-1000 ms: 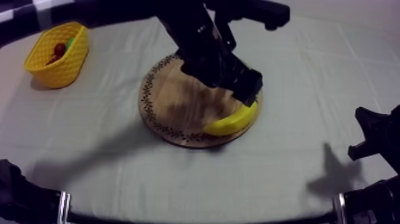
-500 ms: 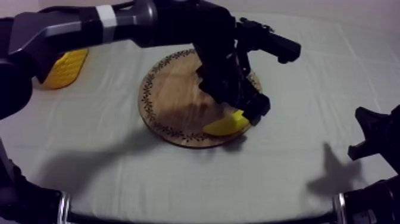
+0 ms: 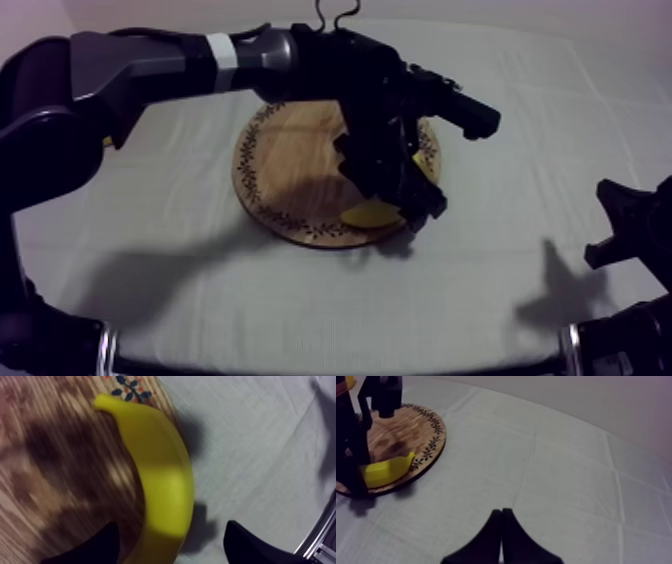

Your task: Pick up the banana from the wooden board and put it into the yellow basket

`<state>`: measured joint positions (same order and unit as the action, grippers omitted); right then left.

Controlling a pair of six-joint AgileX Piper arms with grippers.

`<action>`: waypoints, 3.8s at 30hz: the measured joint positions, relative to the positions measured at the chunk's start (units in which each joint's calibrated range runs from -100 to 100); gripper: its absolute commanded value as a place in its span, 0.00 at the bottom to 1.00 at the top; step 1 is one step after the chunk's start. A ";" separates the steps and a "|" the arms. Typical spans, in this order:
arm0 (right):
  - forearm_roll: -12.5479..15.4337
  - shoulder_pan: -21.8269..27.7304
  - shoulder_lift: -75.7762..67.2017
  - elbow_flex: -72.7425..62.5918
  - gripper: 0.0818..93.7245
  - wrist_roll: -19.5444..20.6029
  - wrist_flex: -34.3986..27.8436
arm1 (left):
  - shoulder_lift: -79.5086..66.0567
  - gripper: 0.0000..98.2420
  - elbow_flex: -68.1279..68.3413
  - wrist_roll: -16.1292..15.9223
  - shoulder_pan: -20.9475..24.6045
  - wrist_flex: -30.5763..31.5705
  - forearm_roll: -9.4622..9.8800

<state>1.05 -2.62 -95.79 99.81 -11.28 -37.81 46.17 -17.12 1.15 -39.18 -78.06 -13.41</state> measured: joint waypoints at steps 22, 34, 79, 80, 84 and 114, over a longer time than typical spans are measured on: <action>0.00 0.00 0.00 0.00 0.00 0.03 0.02 | -2.54 0.08 -4.45 2.12 -0.17 -5.27 1.95; 0.00 0.00 0.00 0.00 0.00 0.03 0.02 | -23.61 0.07 9.84 5.59 7.18 -6.83 6.68; 0.00 0.00 0.00 0.00 0.00 0.03 0.00 | -26.51 0.84 3.51 -7.47 47.02 -14.86 14.72; 0.00 0.00 0.00 0.00 0.00 0.03 0.00 | -27.14 0.85 3.97 -7.31 46.92 -14.95 14.72; 0.00 0.00 0.00 0.00 0.00 0.03 0.00 | -32.01 0.82 7.30 -6.46 46.47 -14.51 14.65; 0.00 0.00 0.00 0.00 0.00 0.03 -0.01 | -104.85 0.00 73.31 -2.85 40.76 22.38 11.15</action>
<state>1.05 -2.62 -95.79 99.81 -11.24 -37.82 -58.68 56.19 -1.69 1.58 -55.68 -2.26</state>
